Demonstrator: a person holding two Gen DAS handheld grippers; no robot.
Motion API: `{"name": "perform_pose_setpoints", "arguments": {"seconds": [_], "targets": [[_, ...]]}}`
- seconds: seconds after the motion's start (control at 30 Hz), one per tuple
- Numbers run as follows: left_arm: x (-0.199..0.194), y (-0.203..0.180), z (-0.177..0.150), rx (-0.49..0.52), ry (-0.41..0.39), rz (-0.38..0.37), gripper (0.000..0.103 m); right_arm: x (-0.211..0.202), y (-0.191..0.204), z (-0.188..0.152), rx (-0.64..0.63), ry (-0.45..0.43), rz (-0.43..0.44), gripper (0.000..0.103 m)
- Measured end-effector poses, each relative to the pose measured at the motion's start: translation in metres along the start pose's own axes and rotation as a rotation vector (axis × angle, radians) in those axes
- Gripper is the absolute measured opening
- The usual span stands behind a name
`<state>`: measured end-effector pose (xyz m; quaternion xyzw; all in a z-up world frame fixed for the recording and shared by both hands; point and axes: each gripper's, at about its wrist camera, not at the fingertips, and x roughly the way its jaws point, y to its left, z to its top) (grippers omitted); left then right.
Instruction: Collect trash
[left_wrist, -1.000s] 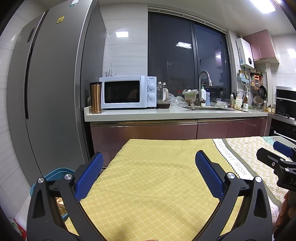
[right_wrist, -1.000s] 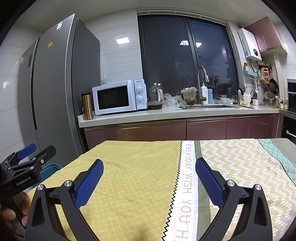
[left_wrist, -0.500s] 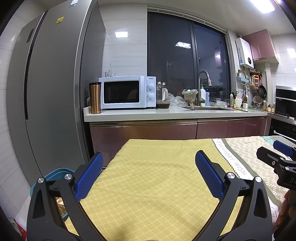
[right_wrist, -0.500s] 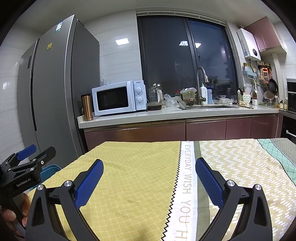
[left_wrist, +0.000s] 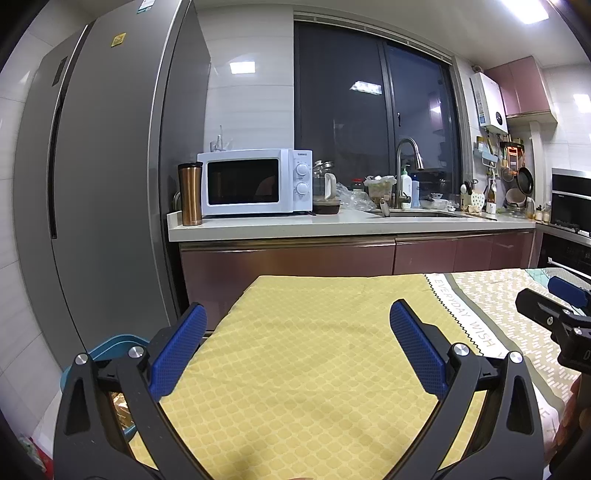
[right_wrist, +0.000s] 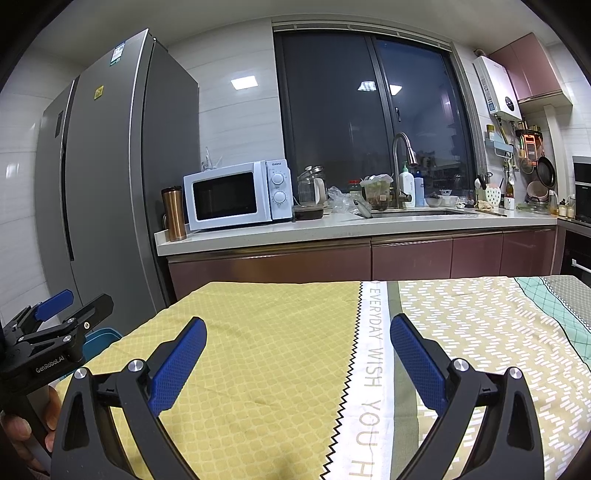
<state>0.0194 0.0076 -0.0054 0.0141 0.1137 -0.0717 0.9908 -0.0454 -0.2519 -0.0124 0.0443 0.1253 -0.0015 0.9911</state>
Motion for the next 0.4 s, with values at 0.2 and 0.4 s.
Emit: {"name": "perform_pose_setpoints", "arguments": {"seconds": [0.2,0.4], "targets": [[0.018,0.000,-0.001,-0.014,0.070,-0.031,0.097,0.002,-0.001,0.000,0.001,0.010,0.000,0.096],[0.063,-0.001,-0.002,-0.019,0.218,-0.060,0.097,0.008,-0.013,0.001,0.018,0.042,-0.009,0.096]]}}
